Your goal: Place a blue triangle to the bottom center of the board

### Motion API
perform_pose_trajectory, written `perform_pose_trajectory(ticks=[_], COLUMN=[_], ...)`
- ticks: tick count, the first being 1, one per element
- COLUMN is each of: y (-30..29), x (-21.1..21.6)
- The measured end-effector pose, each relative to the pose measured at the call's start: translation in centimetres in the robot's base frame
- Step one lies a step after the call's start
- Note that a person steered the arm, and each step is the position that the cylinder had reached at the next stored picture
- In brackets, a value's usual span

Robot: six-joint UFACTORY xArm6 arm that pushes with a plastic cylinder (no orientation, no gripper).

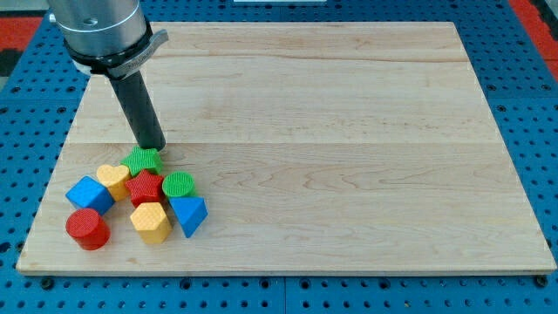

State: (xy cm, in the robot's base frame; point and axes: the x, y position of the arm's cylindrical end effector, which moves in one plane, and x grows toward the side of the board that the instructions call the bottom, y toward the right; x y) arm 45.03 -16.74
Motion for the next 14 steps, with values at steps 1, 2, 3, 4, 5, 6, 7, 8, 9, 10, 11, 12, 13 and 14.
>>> perform_pose_trajectory(ticks=[1, 2, 3, 4, 5, 6, 7, 8, 9, 10, 11, 12, 13, 14], y=[-0.1, -0.1, -0.2, 2.5, 9.3, 17.8, 20.0, 18.5, 11.1, 2.9, 0.5, 4.5, 5.7, 6.7], x=[0.0, 0.0, 0.0, -0.3, -0.7, 3.2, 10.5, 16.7, 16.6, 16.3, 13.1, 9.0, 8.1, 7.9])
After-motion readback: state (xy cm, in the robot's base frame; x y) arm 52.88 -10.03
